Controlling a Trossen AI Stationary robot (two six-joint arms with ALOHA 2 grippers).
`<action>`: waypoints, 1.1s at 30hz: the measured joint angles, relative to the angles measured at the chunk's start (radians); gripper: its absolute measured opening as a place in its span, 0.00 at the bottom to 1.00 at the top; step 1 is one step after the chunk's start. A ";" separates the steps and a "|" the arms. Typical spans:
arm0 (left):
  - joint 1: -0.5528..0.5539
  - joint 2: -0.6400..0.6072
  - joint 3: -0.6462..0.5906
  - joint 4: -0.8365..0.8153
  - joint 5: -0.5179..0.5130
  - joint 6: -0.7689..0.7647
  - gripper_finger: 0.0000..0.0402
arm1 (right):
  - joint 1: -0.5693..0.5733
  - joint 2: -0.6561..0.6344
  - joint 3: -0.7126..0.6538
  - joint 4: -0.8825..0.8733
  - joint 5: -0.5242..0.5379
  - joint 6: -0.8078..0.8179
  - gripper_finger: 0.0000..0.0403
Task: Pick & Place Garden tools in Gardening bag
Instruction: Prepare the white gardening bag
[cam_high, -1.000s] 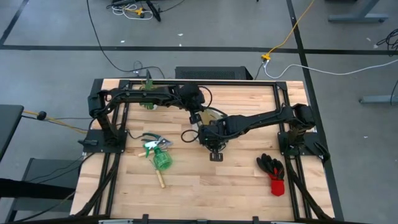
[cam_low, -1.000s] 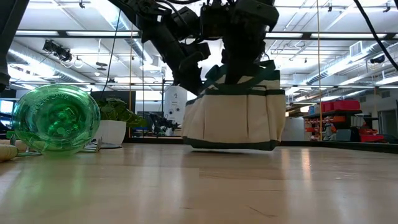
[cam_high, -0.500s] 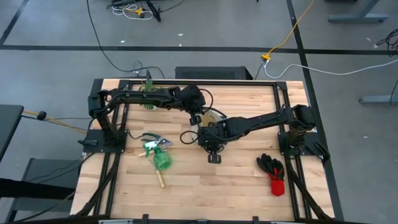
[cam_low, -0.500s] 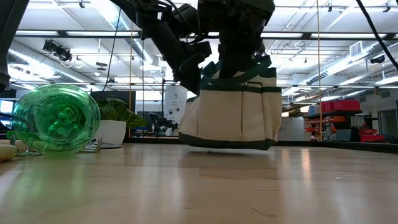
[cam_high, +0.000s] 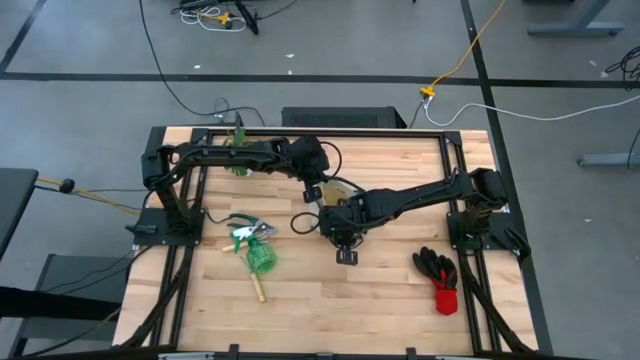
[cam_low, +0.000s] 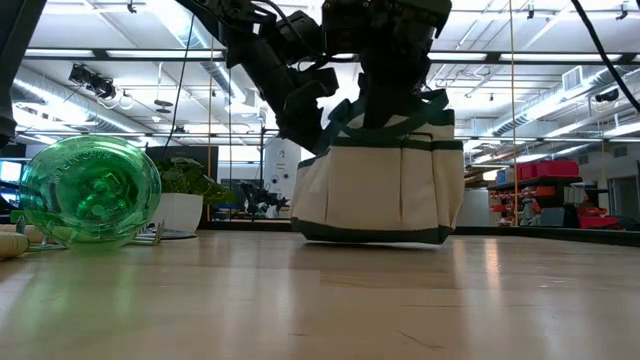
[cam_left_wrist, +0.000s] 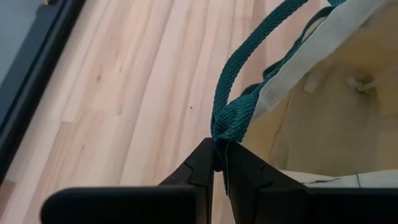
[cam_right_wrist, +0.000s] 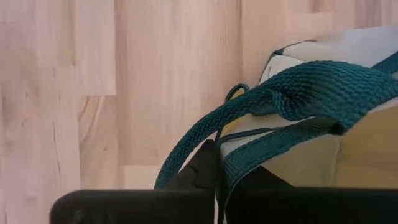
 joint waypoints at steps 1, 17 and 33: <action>0.000 0.000 0.000 -0.006 0.006 0.000 0.09 | 0.000 0.000 0.000 0.000 0.000 0.000 0.06; -0.002 -0.010 0.000 -0.011 0.028 0.000 0.17 | -0.001 0.000 0.000 0.031 0.010 0.000 0.23; -0.014 -0.068 0.001 -0.040 0.039 0.020 0.29 | -0.003 0.000 0.000 0.052 0.029 -0.014 0.37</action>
